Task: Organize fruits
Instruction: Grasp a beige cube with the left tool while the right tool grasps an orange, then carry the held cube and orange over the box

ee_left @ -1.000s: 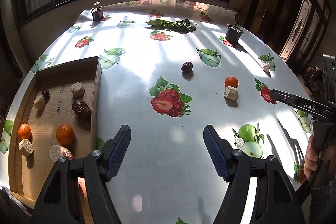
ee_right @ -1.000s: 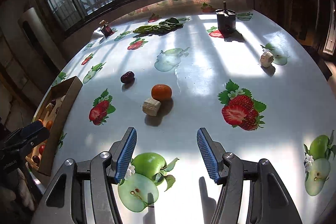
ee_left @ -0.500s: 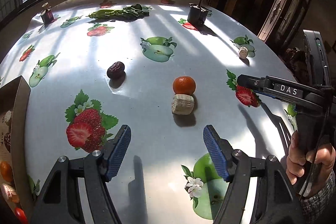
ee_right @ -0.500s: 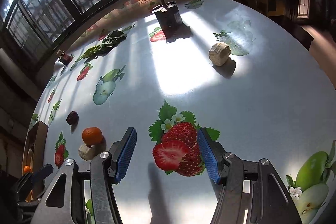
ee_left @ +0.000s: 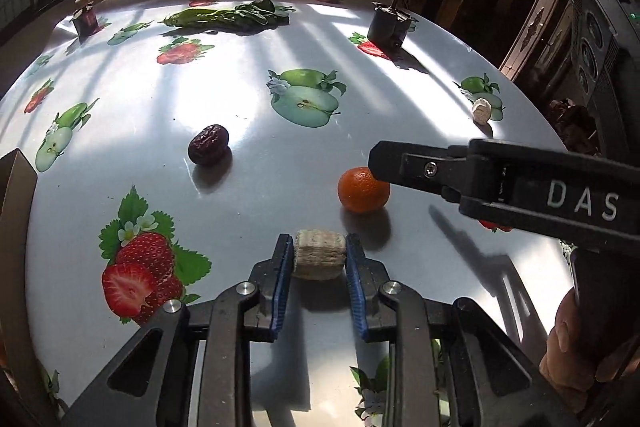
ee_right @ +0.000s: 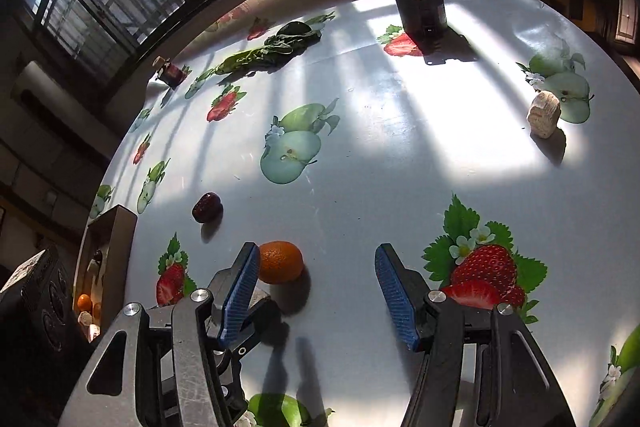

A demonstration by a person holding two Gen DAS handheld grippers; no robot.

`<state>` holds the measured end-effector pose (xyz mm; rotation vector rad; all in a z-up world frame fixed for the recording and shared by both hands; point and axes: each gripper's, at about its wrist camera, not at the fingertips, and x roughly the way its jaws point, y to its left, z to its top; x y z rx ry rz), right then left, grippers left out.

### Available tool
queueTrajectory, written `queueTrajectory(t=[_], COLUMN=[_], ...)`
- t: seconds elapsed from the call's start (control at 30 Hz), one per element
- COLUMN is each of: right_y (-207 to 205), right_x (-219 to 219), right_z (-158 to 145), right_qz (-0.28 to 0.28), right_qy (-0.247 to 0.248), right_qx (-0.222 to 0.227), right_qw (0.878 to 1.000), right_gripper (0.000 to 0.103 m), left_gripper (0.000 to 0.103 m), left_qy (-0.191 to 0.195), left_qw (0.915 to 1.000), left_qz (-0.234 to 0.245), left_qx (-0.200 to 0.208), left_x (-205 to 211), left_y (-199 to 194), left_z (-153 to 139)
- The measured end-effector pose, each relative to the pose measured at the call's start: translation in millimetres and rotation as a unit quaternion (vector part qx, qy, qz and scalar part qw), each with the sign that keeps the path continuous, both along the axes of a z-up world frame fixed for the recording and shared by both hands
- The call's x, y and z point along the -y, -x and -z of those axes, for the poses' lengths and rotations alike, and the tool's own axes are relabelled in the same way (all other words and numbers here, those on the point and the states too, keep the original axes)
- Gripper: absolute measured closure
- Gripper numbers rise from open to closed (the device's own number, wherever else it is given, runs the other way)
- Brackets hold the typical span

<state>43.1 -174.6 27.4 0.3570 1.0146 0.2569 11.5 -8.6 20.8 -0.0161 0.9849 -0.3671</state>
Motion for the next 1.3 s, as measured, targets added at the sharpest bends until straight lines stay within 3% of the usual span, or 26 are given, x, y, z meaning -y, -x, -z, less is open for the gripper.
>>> queueTrajectory(t=[0.13,0.23,0.4,0.57,0.63,0.67,0.93,1.3], right_y=[-4.8,-8.8,-11.3,-7.4,-5.4,-4.4,15.8,73.3], right_x=[-27.8,-42.4,-54.8,-51.3,-49.8,-49.9,-50.5,-42.5], right_z=[5.1,12.7,15.9,16.4,16.5,16.4,9.5,-12.9], right_qz=[-0.029,-0.036,-0.030,-0.019,-0.016,-0.013,-0.014,-0.009], right_qy=[0.029,0.046,0.095,0.104,0.101,0.100,0.102,0.110], right_qx=[0.003,0.001,0.012,0.016,0.017,0.018,0.031,0.067], right_qw=[0.999,0.998,0.995,0.994,0.995,0.995,0.994,0.992], right_gripper=[0.039,0.040,0.056,0.067,0.068,0.068,0.069,0.068], left_gripper=[0.078,0.077,0.062,0.062,0.068,0.078,0.079,0.078], left_qy=[0.000,0.025,0.036,0.020,0.023,0.025,0.035,0.036], left_qw=[0.9992,0.9989,0.9990,0.9988,0.9987,0.9987,0.9978,0.9972], left_qz=[-0.037,-0.037,-0.023,-0.020,-0.022,-0.022,-0.037,-0.048], left_qx=[-0.014,-0.014,0.015,0.039,0.040,0.038,0.043,0.045], left_x=[-36.8,-49.2,-43.7,-37.9,-39.1,-40.1,-46.1,-52.2], left_y=[2.5,1.7,7.3,14.1,15.0,15.4,18.3,25.3], left_z=[3.4,5.4,7.4,8.3,8.0,8.4,7.6,6.5])
